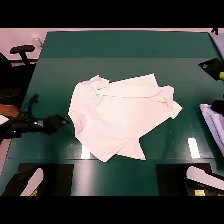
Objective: Fold the shirts.
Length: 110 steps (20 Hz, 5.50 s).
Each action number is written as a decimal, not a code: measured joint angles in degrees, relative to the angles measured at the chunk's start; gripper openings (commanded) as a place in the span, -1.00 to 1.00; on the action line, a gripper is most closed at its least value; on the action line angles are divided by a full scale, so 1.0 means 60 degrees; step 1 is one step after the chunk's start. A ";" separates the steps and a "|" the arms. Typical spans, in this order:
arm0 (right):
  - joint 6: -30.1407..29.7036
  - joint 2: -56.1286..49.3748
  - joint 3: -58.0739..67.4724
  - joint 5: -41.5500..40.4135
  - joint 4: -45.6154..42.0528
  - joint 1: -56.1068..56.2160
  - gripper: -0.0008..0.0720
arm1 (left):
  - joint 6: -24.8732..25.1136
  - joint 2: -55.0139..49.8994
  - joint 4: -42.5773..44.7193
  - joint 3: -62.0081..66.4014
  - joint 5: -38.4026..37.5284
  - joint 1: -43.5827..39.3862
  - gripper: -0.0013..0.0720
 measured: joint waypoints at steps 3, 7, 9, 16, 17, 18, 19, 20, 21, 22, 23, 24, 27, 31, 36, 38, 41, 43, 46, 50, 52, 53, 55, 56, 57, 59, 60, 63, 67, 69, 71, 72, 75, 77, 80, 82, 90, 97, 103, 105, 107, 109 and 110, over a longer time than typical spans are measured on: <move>0.0004 0.0000 0.0000 -0.0091 -0.0004 0.0280 0.37 | -0.0801 0.0138 0.0670 -0.0266 0.0346 -0.1056 0.89; 0.0000 0.0004 -0.0004 -0.0146 -0.0004 0.0543 0.36 | -0.1891 0.0197 0.1497 -0.0382 0.0885 -0.1974 0.89; 0.0000 0.0004 -0.0004 -0.0157 -0.0004 0.0597 0.37 | -0.2302 0.0204 0.1694 -0.0423 0.0998 -0.2412 0.89; 0.0004 0.0004 -0.0004 -0.0164 -0.0007 0.0656 0.36 | -0.3697 0.0200 0.1279 -0.0860 0.1512 -0.4415 0.89; 0.0004 0.0004 -0.0004 -0.0164 -0.0004 0.0659 0.36 | -0.3829 0.0200 0.1093 -0.0885 0.1610 -0.4663 0.88; 0.0004 0.0004 -0.0004 -0.0164 -0.0004 0.0659 0.36 | -0.3967 0.0200 0.0947 -0.0907 0.1734 -0.4907 0.88; 0.0004 0.0000 0.0000 -0.0164 -0.0007 0.0659 0.36 | -0.4098 0.0200 0.0845 -0.0922 0.1854 -0.5144 0.88; 0.0004 0.0004 -0.0004 -0.0160 -0.0004 0.0659 0.36 | -0.4248 0.0197 0.0739 -0.0933 0.1974 -0.5413 0.88; 0.0004 0.0004 -0.0004 -0.0164 -0.0004 0.0659 0.36 | -0.4393 0.0175 0.0674 -0.0943 0.2062 -0.5665 0.88; 0.0004 0.0004 -0.0004 -0.0164 -0.0004 0.0659 0.36 | -0.4568 0.0127 0.0623 -0.0951 0.2146 -0.5912 0.88; 0.0004 0.0004 -0.0004 -0.0164 -0.0004 0.0659 0.36 | -0.4783 0.0047 0.0568 -0.0951 0.2229 -0.6196 0.88; 0.0004 0.0004 -0.0004 -0.0164 -0.0004 0.0659 0.36 | -0.4965 -0.0040 0.0554 -0.0958 0.2280 -0.6451 0.88; 0.0004 0.0004 0.0000 -0.0157 -0.0004 0.0659 0.36 | -0.5676 -0.0331 0.0492 -0.0969 0.2565 -0.7286 0.88; 0.0004 0.0004 -0.0004 -0.0117 0.0000 0.0659 0.34 | -0.6710 -0.0503 0.0291 -0.0969 0.3391 -0.8342 0.88; 0.0004 0.0004 0.0000 -0.0091 0.0033 0.0659 0.34 | -0.7617 -0.0852 -0.0095 -0.0980 0.4273 -0.9347 0.80; 0.0004 0.0004 -0.0004 -0.0091 0.0044 0.0659 0.34 | -0.7858 -0.1071 -0.0164 -0.0980 0.4295 -0.9519 0.80; 0.0004 0.0004 -0.0004 -0.0080 0.0058 0.0659 0.34 | -0.8018 -0.1239 -0.0219 -0.0969 0.4044 -0.9635 0.81; 0.0004 0.0004 0.0000 -0.0073 0.0058 0.0659 0.33 | -0.8032 -0.1286 -0.0222 -0.0962 0.3778 -0.9668 0.81; 0.0004 0.0004 -0.0004 -0.0069 0.0058 0.0659 0.33 | -0.8123 -0.1319 -0.0554 -0.0962 0.4124 -0.9690 0.80; 0.0004 0.0004 -0.0004 -0.0069 0.0058 0.0659 0.23 | -0.7938 -0.1453 -0.1606 -0.0958 0.5501 -0.9704 0.80; 0.0004 0.0004 -0.0004 -0.0069 0.0058 0.0659 0.23 | -0.7825 -0.1617 -0.1887 -0.0958 0.5832 -0.9704 0.80; 0.0004 0.0004 -0.0004 -0.0069 0.0058 0.0659 0.23 | -0.7781 -0.1687 -0.1985 -0.0958 0.5963 -0.9704 0.80; 0.0004 0.0004 -0.0004 -0.0069 0.0058 0.0659 0.23 | -0.7730 -0.1774 -0.2109 -0.0958 0.6127 -0.9704 -0.87; 0.0004 0.0004 0.0000 -0.0069 0.0058 0.0659 0.23 | -0.7672 -0.1792 -0.2153 -0.0958 0.6142 -0.9704 -0.89; 0.0004 0.0004 -0.0004 -0.0066 0.0051 0.0659 0.23 | -0.7522 -0.1800 -0.2167 -0.0958 0.6153 -0.9704 -0.89; 0.0004 0.0000 0.0000 -0.0029 -0.0007 0.0656 0.23 | -0.7198 -0.1796 -0.2193 -0.0951 0.6142 -0.9653 -0.89; 0.0004 -0.0007 0.0000 0.0058 -0.0073 0.0648 0.24 | -0.6994 -0.1796 -0.2204 -0.0943 0.6073 -0.9548 -0.89; 0.0069 -0.0208 0.0000 0.0820 -0.0550 0.0561 0.27 | -0.6291 -0.1792 -0.2186 -0.0940 0.5723 -0.8816 -0.89; 0.0226 -0.0645 -0.0004 0.2200 -0.1894 0.0718 0.73 | -0.5322 -0.1792 -0.2164 -0.0936 0.5155 -0.7348 -0.89; 0.0226 -0.0718 -0.0004 0.2641 -0.2488 0.1042 0.83 | -0.4929 -0.1792 -0.2164 -0.0936 0.4867 -0.6765 -0.89; 0.0382 -0.0725 0.0000 0.2663 -0.3337 0.1530 0.87 | -0.4659 -0.1792 -0.2167 -0.0933 0.4681 -0.6430 -0.89; 0.0608 -0.0718 -0.0004 0.2889 -0.4098 0.2124 0.88 | -0.4557 -0.1792 -0.2175 -0.0933 0.4612 -0.6339 -0.89; 0.1362 -0.0619 -0.0007 0.3220 -0.6000 0.3588 0.87 | -0.4357 -0.1792 -0.2204 -0.0933 0.4473 -0.6167 -0.89; 0.1923 -0.0470 -0.0015 0.3504 -0.6608 0.4459 0.87 | -0.4273 -0.1792 -0.2233 -0.0933 0.4415 -0.6124 -0.89; 0.3042 -0.0106 -0.0430 0.3534 -0.7661 0.5176 0.86 | -0.4218 -0.1792 -0.2248 -0.0933 0.4346 -0.6080 -0.89; 0.3727 0.0251 -0.1024 0.3410 -0.8182 0.5257 0.86 | -0.4197 -0.1792 -0.2269 -0.0933 0.4291 -0.6080 -0.89; 0.4605 0.1486 -0.3497 0.1228 -0.8371 0.5512 0.80 | -0.4167 -0.1792 -0.2302 -0.0933 0.4215 -0.6073 -0.89; 0.5187 0.0408 -0.3694 -0.0178 -0.8225 0.5898 0.64 | -0.4167 -0.1792 -0.2302 -0.0933 0.4022 -0.6073 -0.89; 0.5581 0.0098 -0.3625 -0.0474 -0.8280 0.5643 0.41 | -0.4003 -0.1792 -0.2306 -0.0933 0.3945 -0.6073 -0.89; 0.5683 0.0069 -0.3621 -0.0557 -0.8276 0.5646 0.39 | -0.3974 -0.1792 -0.2310 -0.0933 0.3927 -0.6073 -0.89; 0.5814 0.0055 -0.3621 -0.0608 -0.8280 0.5650 -0.55 | -0.3952 -0.1792 -0.2310 -0.0933 0.3887 -0.6073 -0.89; 0.5894 0.0033 -0.3625 -0.0645 -0.8309 0.5654 -0.76 | -0.3934 -0.1792 -0.2310 -0.0933 0.3861 -0.6073 -0.89; 0.5905 0.0033 -0.3628 -0.0634 -0.8255 0.5661 -0.89 | -0.3927 -0.1792 -0.2310 -0.0933 0.3850 -0.6073 -0.89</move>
